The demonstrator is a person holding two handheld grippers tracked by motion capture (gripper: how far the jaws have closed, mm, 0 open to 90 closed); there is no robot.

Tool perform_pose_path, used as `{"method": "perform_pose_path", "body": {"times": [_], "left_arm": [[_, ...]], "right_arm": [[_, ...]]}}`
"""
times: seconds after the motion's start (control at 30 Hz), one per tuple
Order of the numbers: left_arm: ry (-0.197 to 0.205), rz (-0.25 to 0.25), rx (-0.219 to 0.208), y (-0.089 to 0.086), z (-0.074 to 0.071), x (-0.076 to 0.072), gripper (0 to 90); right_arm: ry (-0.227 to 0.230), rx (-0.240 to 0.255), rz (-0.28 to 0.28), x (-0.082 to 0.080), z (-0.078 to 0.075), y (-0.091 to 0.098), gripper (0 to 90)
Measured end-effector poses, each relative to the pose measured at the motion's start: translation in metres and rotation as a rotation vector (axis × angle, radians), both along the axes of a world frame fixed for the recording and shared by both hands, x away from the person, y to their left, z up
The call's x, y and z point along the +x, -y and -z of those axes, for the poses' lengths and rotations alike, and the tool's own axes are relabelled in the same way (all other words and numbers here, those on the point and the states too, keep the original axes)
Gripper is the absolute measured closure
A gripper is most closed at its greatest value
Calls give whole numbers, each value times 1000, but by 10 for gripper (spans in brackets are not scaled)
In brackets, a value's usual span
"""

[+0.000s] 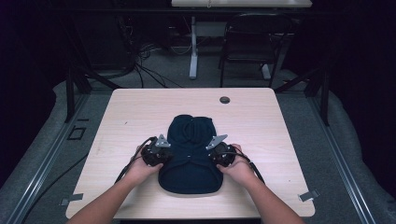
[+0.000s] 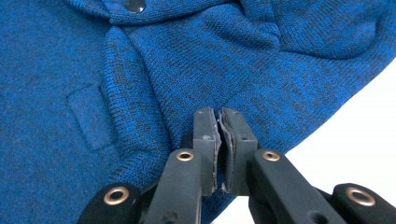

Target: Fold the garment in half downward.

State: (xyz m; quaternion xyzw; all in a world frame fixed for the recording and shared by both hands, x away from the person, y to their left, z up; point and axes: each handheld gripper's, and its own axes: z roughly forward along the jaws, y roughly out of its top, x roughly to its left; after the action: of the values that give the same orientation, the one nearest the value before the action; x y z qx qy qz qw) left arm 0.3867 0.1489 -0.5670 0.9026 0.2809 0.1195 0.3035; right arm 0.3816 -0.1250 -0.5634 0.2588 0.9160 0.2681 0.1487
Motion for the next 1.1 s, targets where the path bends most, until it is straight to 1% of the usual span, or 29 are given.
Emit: {"method": "perform_pose_path", "body": {"times": [0.03,0.07,0.1,0.17,0.2,0.23,0.33,0.37,0.4,0.47,0.5,0.53,0.57,0.6,0.63,0.67,0.7,0.73,0.77,0.8,0.83,0.87,0.9,0.93,0.97,1.0,1.03,1.07,1.1], "left_arm": [[-12,6,-1,0,0,-3,864],[-12,12,7,0,-1,-4,864],[-18,22,16,0,-2,-6,865],[-25,28,17,-1,-2,-10,865],[-22,28,14,-1,-2,-12,865],[-27,30,10,-2,-2,-14,866],[-32,37,11,-4,-2,-21,866],[-27,41,8,-5,-1,-24,866],[-28,44,7,-5,-1,-26,864],[-40,40,-1,-7,-2,-27,859],[-48,36,-12,-7,-2,-27,825],[-47,36,-14,-8,-4,-26,825],[-46,36,-22,-8,-6,-22,790],[-42,30,-25,-8,-8,-20,790],[-34,18,-22,-8,-13,-15,777],[-30,14,-27,-7,-17,-10,745],[-20,12,-25,-7,-20,-7,711],[-11,6,-23,-6,-26,0,694],[-12,8,-31,-6,-30,5,694],[-7,14,-52,-6,-35,12,693],[2,21,-53,-5,-38,17,696],[5,26,-48,-4,-41,22,699],[13,22,-46,-3,-44,27,699],[19,17,-45,-2,-47,34,699],[22,11,-44,-2,-48,38,690],[31,6,-42,0,-51,43,670],[37,3,-41,1,-52,47,670],[40,-4,-40,2,-54,51,663],[50,-9,-32,4,-55,56,645]], "right_arm": [[-1,1,-6,-2,0,0,846],[1,-17,-28,-7,-1,-1,843],[1,-11,-30,-10,0,-1,843],[2,-11,-38,-15,0,-1,842],[1,0,-41,-17,0,-1,842],[-4,1,-41,-19,0,-1,842],[-9,-7,-60,-25,-1,-1,835],[-9,-7,-60,-25,-1,-1,835],[-4,-12,-74,-29,-1,-3,826],[-7,-16,-76,-31,-1,-3,817],[14,-23,-84,-34,-4,-4,818],[14,-23,-84,-34,-4,-4,818],[33,-19,-96,-32,-11,-4,822],[33,-19,-96,-32,-11,-4,822],[39,-18,-93,-29,-14,-4,822],[35,-9,-86,-24,-20,-4,816],[40,-1,-75,-15,-29,-5,797],[46,-3,-75,-8,-35,-5,773],[46,-3,-75,-8,-35,-5,773],[45,8,-75,-4,-38,-6,758],[51,8,-73,3,-43,-6,744],[58,6,-57,14,-48,-7,720],[58,6,-57,14,-48,-7,720],[58,-7,-59,21,-51,-7,711],[57,-16,-52,28,-54,-8,694],[69,-31,-55,39,-57,-10,677],[69,-31,-55,39,-57,-10,677],[71,-41,-56,43,-57,-11,673],[80,-73,-56,54,-59,-13,666]]}}
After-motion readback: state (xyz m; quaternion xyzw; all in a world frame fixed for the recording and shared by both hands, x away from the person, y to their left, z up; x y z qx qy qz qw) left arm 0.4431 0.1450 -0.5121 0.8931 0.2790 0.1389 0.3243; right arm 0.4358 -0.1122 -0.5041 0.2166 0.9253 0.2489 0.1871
